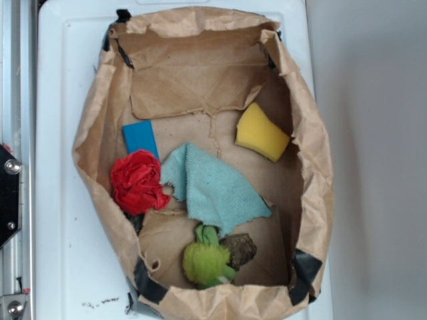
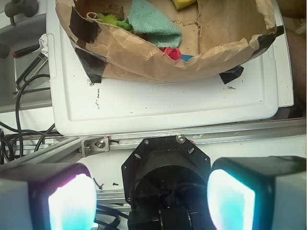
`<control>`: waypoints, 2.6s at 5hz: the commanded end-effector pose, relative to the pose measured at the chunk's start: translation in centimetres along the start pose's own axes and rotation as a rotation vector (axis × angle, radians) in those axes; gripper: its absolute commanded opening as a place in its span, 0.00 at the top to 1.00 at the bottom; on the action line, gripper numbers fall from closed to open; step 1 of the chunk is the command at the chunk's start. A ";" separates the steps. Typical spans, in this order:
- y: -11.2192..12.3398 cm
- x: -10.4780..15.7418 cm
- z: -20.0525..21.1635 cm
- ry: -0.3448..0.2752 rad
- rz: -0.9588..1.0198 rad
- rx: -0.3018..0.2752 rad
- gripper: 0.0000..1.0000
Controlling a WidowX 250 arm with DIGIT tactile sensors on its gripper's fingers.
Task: Grab the green sponge.
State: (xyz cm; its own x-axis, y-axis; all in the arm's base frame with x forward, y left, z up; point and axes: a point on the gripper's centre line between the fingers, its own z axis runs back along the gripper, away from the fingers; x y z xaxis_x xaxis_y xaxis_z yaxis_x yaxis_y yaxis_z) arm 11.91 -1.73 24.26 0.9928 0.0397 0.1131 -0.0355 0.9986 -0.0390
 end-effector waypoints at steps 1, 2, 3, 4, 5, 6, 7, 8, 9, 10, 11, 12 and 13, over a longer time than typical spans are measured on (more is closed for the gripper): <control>0.0 0.0 0.0 0.000 0.000 0.000 0.00; 0.7 3.9 -0.4 -0.012 0.080 -0.031 0.00; 0.9 6.6 -1.6 -0.033 0.070 -0.011 0.00; 1.8 9.0 -2.7 -0.019 0.056 -0.018 0.00; 3.5 12.2 -4.9 -0.029 0.028 -0.032 0.00; 4.7 14.8 -6.7 -0.064 0.053 0.029 0.00; 5.5 15.8 -8.1 -0.064 0.058 0.038 0.00; 5.2 16.3 -9.7 -0.095 0.069 0.010 0.00; 5.2 16.9 -10.3 -0.129 0.097 0.023 0.00; 5.2 16.9 -10.3 -0.129 0.097 0.023 0.00; 5.2 16.9 -10.3 -0.129 0.097 0.023 0.00; 5.2 16.9 -10.3 -0.129 0.097 0.023 0.00; 5.2 16.9 -10.3 -0.129 0.097 0.023 0.00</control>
State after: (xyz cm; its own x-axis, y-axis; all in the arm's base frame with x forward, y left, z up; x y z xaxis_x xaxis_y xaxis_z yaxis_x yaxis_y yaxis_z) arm 29.46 3.13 14.84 0.9699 0.1196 0.2121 -0.1146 0.9928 -0.0356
